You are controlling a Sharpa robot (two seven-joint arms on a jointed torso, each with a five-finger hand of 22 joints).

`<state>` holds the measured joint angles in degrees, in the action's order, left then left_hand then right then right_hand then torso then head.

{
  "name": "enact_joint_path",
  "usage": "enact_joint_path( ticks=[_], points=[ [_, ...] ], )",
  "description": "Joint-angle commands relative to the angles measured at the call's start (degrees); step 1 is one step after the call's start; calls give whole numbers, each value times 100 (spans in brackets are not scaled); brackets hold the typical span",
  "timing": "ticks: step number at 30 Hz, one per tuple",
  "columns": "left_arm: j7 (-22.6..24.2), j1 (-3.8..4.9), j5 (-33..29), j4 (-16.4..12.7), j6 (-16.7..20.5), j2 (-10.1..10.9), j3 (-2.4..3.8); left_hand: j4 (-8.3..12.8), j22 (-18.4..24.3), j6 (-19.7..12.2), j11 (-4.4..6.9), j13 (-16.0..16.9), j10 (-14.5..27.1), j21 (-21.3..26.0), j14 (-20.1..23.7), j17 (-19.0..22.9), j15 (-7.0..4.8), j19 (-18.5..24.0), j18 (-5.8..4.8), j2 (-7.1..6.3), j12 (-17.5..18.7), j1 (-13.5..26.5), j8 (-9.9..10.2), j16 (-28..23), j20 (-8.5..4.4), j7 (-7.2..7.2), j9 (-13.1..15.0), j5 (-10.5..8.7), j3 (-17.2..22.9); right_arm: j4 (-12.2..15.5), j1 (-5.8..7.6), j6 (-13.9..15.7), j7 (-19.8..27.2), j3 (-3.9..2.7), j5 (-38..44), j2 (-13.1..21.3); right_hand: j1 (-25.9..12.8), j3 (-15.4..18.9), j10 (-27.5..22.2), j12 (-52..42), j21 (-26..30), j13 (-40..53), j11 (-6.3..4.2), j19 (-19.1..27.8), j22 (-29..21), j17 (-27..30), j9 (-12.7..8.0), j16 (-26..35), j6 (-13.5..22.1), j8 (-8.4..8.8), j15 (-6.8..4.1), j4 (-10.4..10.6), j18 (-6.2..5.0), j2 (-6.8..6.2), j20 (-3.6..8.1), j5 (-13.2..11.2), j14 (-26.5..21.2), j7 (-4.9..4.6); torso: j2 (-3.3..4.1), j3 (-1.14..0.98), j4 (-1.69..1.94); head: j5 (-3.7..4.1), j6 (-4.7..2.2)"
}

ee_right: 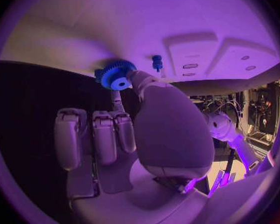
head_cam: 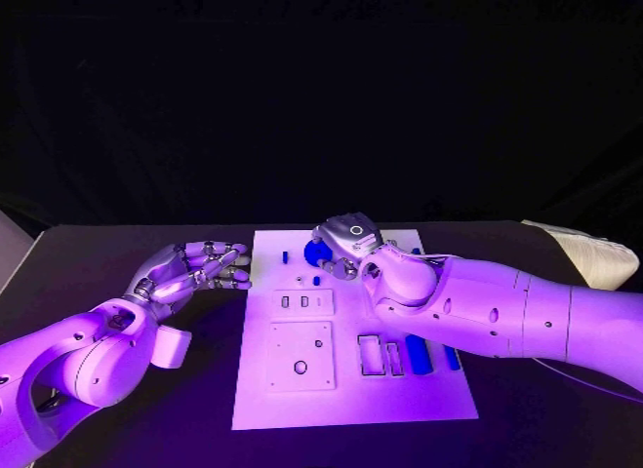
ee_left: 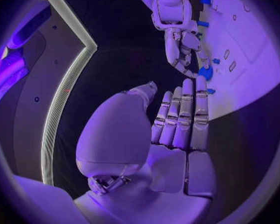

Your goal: Assemble the parts on the task board

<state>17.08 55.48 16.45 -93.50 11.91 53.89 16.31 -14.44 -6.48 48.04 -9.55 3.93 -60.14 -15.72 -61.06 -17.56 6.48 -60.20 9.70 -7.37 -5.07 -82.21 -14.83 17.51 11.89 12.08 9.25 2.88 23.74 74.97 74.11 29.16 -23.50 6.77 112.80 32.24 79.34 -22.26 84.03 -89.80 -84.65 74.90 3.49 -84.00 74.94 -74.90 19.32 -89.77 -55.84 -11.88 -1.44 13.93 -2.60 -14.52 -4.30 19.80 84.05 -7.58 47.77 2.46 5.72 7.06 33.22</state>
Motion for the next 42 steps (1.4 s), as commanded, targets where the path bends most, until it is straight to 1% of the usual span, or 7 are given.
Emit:
enact_joint_path(
  ticks=[1, 13, 15, 18, 20, 25, 42],
  points=[
    [8, -1, 21, -3, -116, -15, 4, 23, -7, 17, -35, -4, -31, -40, 68, -48, 2, 3, 68, -34, 62, -6, 35, 37, -7, 144, -11, 4, 55, -30, -26, -72, 115, 10, -37, -21, -49, -21, 597, -20, -10, 1510, -35, -399, 818, -1478, -29, -14, 49, 41, -53, 23, 102, -18, 52, -63, 588, -19, 1, -3, 0, -1, 1],
    [-2, -1, 23, 11, -125, -22, 4, 23, -7, 17, -35, -4, -31, -40, 68, -48, 2, 3, 68, -34, 62, -6, 35, 37, -7, 144, -11, 4, 55, -126, -30, -40, 186, 10, -164, -51, -252, 62, 597, -20, 15, 1510, 3, -389, 799, -1468, -128, -11, 353, 301, -28, 149, 98, -52, 37, -166, 586, -61, 3, -5, -4, -1, 7],
    [-4, -1, 23, 13, -126, -23, 4, 23, -7, 17, -35, -4, -31, -40, 68, -48, 2, 3, 68, -34, 62, -6, 35, 37, -7, 144, -11, 4, 55, -131, -30, -52, 224, 10, -228, -49, -412, 186, 597, -20, 16, 1510, 4, -389, 803, -1477, -136, -13, 363, 343, -22, 243, 98, -28, 30, -348, 588, -60, 2, -6, -5, 0, 9],
    [-8, -2, 23, 17, -127, -24, 4, 24, -7, 15, -36, -4, -31, -41, 72, -57, 4, 5, 67, -35, 69, 0, 38, 36, -6, 145, -12, 3, 59, -135, -30, -88, 281, 10, -339, -39, -1077, 423, 597, -20, 4, 1510, 4, -396, 826, -1508, -142, -23, 344, 395, -14, 285, 102, 196, 21, -293, 595, -58, -4, -1, -2, -2, 13],
    [-14, -2, 22, 18, -117, -25, 4, 3, -7, 17, -40, -4, -33, -42, 75, -73, 7, 9, 66, -19, 78, 32, 42, 37, -3, 150, -14, 3, 66, -132, -30, -129, 340, 10, -437, -25, -1447, 370, 597, -20, -6, 1510, 0, -401, 844, -1510, -137, -23, 290, 411, -21, 287, 105, 329, 22, -274, 595, -48, -5, -4, 0, -6, 17],
    [-26, -3, 20, 22, -101, -25, 4, -35, -6, 19, -42, -3, -36, -44, 78, -93, 10, 13, 66, 24, 89, 78, 46, 39, 1, 152, -16, 4, 83, -118, -30, -181, 429, 10, -570, 7, -1539, 196, 597, -20, -20, 1510, -27, -408, 867, -1510, -124, -23, 207, 404, -56, 274, 109, 396, 51, -52, 595, -18, -3, -4, -2, -13, 17],
    [-42, -7, 19, 29, -88, -20, 4, -49, -5, 20, -43, -3, -36, -46, 82, -108, 10, 15, 67, 53, 97, 92, 50, 40, 2, 153, -18, 5, 102, -91, -30, -403, 463, 10, -846, 158, -1548, 54, 597, -20, -37, 1510, -41, -416, 892, -1510, -101, -23, 93, 361, -68, 262, 115, 420, 64, -16, 595, -4, -1, -8, -3, -20, 29]
  ],
)
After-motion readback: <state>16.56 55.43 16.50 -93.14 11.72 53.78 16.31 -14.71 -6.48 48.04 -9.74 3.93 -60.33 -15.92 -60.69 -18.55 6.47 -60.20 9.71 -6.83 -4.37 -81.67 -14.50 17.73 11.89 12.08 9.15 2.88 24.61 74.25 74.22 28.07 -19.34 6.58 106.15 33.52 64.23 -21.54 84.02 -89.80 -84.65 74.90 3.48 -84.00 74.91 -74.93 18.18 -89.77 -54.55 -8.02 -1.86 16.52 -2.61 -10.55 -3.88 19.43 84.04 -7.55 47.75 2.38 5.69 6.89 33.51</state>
